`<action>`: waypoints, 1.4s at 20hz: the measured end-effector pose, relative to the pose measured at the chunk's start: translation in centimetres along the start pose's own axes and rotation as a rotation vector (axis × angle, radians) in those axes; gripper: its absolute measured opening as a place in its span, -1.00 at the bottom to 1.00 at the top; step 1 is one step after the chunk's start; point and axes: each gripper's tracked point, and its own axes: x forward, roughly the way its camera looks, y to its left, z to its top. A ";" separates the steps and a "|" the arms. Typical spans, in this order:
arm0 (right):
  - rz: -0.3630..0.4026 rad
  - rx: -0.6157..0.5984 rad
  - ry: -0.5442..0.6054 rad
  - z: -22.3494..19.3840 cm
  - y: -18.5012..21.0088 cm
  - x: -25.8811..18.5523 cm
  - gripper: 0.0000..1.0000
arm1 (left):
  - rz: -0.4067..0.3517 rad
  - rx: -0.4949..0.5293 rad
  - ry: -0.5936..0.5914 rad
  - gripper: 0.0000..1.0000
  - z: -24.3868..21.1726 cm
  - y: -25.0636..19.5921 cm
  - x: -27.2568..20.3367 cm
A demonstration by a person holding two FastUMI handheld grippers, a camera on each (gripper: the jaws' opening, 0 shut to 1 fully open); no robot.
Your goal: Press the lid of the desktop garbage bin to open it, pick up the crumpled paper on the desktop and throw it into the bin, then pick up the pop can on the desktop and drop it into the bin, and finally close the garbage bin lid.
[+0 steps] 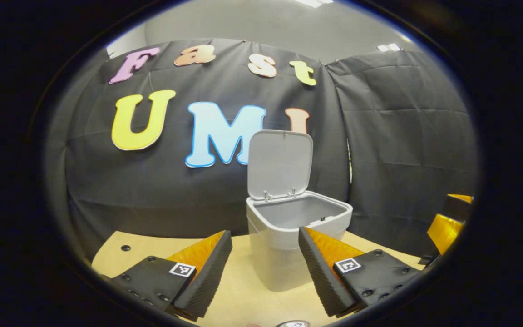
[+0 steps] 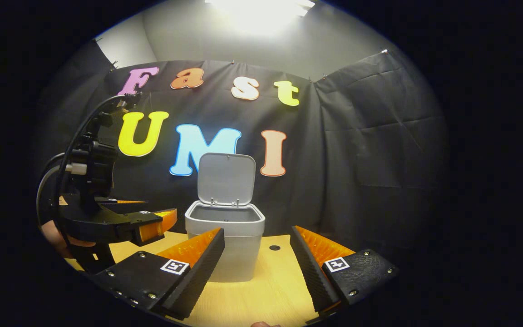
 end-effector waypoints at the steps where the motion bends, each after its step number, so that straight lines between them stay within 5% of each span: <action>1: 0.017 0.008 -0.005 0.2 0.5 0.0 0.86 | 0.012 -0.007 0.002 1.00 -0.2 0.5 -0.7; 5: 0.068 0.017 -0.001 0.0 2.0 -0.1 0.87 | 0.050 -0.005 0.010 0.82 -1.0 2.5 -2.8; 15: 0.207 -0.049 -0.003 -0.9 6.5 -0.4 0.85 | 0.179 -0.001 0.030 0.89 -2.6 7.3 -7.7; 28: 0.510 -0.040 0.323 -10.8 14.4 -1.4 0.86 | 0.324 -0.034 0.081 0.89 -5.3 10.5 -12.3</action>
